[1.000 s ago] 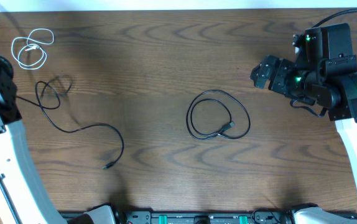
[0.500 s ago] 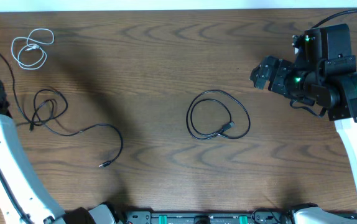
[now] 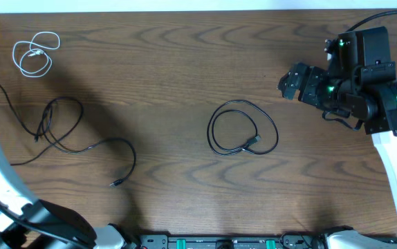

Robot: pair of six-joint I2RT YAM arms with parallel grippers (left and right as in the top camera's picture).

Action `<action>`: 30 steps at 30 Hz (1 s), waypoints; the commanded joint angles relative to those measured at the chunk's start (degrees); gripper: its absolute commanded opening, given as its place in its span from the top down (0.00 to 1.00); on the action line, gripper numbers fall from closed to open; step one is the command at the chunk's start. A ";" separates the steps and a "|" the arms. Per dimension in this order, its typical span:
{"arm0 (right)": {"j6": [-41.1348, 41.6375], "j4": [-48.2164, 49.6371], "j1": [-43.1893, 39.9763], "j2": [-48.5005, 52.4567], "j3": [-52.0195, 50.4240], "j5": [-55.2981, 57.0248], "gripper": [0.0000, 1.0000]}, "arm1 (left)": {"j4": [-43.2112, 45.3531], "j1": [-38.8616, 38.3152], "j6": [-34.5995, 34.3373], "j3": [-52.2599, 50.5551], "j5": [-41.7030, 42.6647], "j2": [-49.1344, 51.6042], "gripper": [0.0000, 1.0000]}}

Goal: Untangle cables

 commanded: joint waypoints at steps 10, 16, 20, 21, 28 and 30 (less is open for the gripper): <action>-0.81 1.27 0.79 0.33 -1.95 0.59 0.01 | -5.40 7.93 -4.33 -0.20 -0.13 6.91 0.71; -0.81 1.36 0.79 1.01 -1.97 0.59 0.01 | -5.75 8.15 -4.33 -0.20 0.24 7.74 0.66; -0.81 1.79 0.92 1.79 -1.97 0.59 0.01 | -6.23 8.15 -3.58 -0.20 10.62 7.74 0.61; -0.81 2.01 1.14 2.16 -1.97 0.59 0.01 | -6.43 8.15 -2.80 -0.20 14.84 7.74 0.61; -0.81 2.43 4.00 4.63 -1.97 0.59 0.01 | -6.67 5.92 5.77 -0.33 33.83 8.79 0.60; -0.83 2.80 5.07 5.27 -1.97 0.59 0.01 | -6.69 4.24 7.78 -0.61 33.94 9.40 0.60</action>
